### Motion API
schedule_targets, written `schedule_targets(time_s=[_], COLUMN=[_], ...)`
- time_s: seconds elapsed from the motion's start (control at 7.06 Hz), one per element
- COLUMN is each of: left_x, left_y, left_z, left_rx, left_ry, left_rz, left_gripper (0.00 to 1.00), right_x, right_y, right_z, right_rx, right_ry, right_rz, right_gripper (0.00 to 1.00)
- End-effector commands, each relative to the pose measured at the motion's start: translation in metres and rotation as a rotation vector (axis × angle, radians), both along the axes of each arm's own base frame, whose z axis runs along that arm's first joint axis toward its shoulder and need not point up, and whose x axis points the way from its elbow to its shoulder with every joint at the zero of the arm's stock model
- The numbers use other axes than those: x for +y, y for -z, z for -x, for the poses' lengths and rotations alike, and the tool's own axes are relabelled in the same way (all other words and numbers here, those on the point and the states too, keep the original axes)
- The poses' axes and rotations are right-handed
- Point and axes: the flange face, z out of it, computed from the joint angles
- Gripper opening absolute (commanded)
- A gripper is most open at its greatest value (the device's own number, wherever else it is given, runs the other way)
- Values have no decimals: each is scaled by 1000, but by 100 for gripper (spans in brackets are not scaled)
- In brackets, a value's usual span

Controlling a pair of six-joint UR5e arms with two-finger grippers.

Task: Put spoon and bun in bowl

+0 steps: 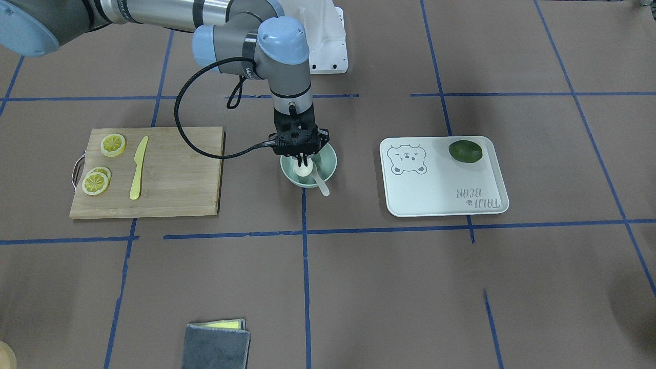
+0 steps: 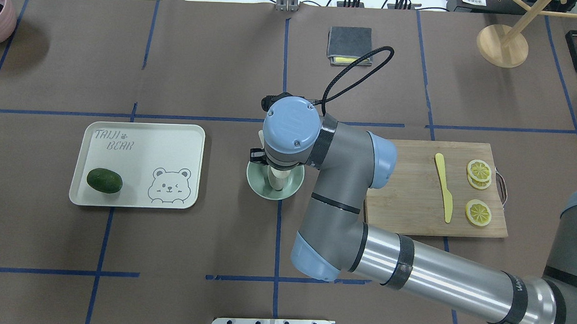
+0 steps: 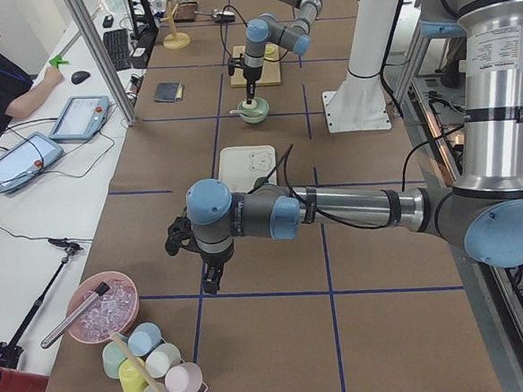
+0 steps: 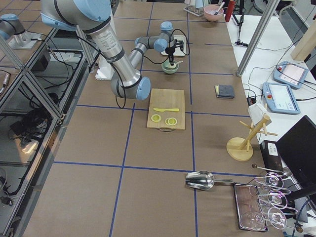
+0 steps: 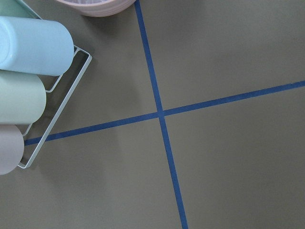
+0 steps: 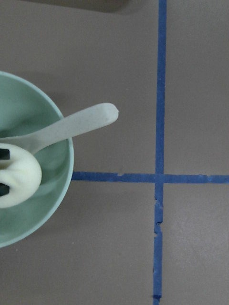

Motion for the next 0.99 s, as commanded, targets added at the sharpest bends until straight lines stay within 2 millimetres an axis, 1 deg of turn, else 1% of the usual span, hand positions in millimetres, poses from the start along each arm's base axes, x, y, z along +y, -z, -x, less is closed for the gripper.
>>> schedule_targets(time_s=[0.0, 0.14, 0.28, 0.43, 0.57, 0.71, 0.85], left_x=[0, 0, 0, 0, 0, 0, 3], left_y=[0, 0, 0, -1, -2, -5, -8], left_z=[-1, -1, -1, -1, -1, -1, -1], left_rx=[0, 0, 0, 0, -2, -3, -3], left_ry=[-2, -2, -2, -2, -2, -3, -3], left_rz=[-1, -1, 1, 2, 4, 11, 19], left_gripper=[100, 100, 100, 100, 100, 100, 100], right_x=[7, -3, -27, -56, -89, -124, -151], right_y=[-1, 6, 10, 6, -18, -54, -98], right_z=[5, -6, -33, -70, -112, -160, -218], right_rx=[-1, -16, -35, -59, -53, -23, 1], right_ry=[-5, -10, -8, 34, 72, 114, 176], right_rz=[9, -4, -5, 7, 2, -38, -77], right_gripper=[100, 100, 100, 100, 100, 100, 100])
